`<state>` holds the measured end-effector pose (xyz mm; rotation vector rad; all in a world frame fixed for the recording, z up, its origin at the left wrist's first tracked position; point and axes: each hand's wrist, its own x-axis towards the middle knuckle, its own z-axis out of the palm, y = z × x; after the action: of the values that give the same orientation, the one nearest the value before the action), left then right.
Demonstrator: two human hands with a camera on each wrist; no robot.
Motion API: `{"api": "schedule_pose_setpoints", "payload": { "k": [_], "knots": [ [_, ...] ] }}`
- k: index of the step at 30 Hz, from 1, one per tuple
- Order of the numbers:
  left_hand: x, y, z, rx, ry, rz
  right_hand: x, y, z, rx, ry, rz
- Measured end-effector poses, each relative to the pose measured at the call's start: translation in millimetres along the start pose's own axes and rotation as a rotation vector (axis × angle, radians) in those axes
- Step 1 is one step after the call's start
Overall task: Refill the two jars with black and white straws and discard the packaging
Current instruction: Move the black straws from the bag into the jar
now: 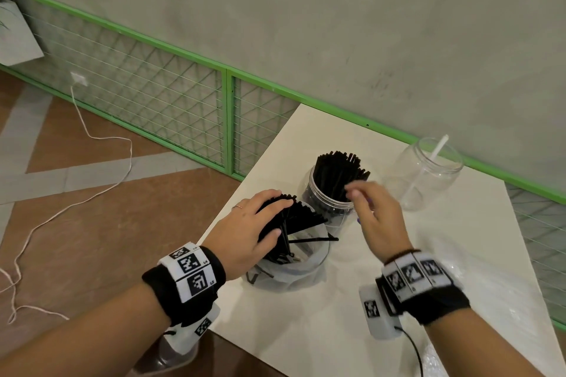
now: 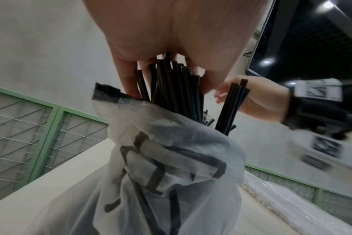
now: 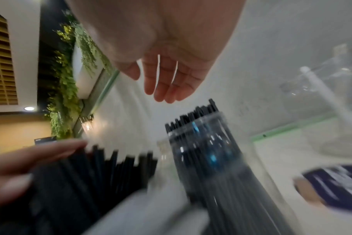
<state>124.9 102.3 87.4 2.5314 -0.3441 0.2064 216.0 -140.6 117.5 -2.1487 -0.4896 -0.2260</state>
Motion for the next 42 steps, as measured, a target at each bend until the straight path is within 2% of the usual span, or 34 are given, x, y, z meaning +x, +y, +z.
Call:
{"api": "schedule_pose_setpoints", "payload": {
  "k": [3, 5, 6, 9, 11, 15, 19, 21, 23, 26, 32, 37, 42],
  "knots": [
    [-4, 0, -4, -0.07, -0.004, -0.001, -53, 22, 12, 0.153, -0.067, 0.281],
    [-5, 1, -5, -0.082, -0.005, 0.004, -76, 30, 23, 0.193, -0.099, 0.411],
    [-5, 2, -5, -0.078, -0.009, 0.008, -84, 30, 28, 0.176, -0.104, 0.42],
    [-5, 5, -5, -0.063, -0.025, 0.01, -92, 19, 40, 0.055, -0.085, 0.279],
    [-6, 7, -6, -0.062, -0.033, 0.004, -89, 15, 48, -0.029, -0.091, 0.249],
    [-8, 9, -8, -0.049, -0.061, 0.002, -75, 9, 56, -0.183, -0.141, 0.319],
    [-9, 15, -9, -0.01, -0.076, -0.04, -62, 3, 61, -0.22, -0.34, 0.472],
    [-9, 18, -7, 0.01, -0.053, -0.049, -59, 7, 66, -0.175, -0.388, 0.51],
    [-9, 19, -4, 0.019, -0.036, -0.053, -58, 9, 67, -0.174, -0.417, 0.511],
    [-9, 19, -1, 0.014, -0.03, -0.051, -57, 8, 68, -0.323, -0.489, 0.519],
    [-9, 18, 1, -0.028, -0.023, -0.037, -58, 12, 76, -0.103, -0.326, 0.494],
    [-11, 14, 2, -0.034, -0.006, -0.011, -58, 14, 87, -0.093, -0.258, 0.355],
    [-13, 9, 1, -0.052, 0.0, -0.016, -49, -7, 85, -0.323, -0.333, 0.199]
  ]
}}
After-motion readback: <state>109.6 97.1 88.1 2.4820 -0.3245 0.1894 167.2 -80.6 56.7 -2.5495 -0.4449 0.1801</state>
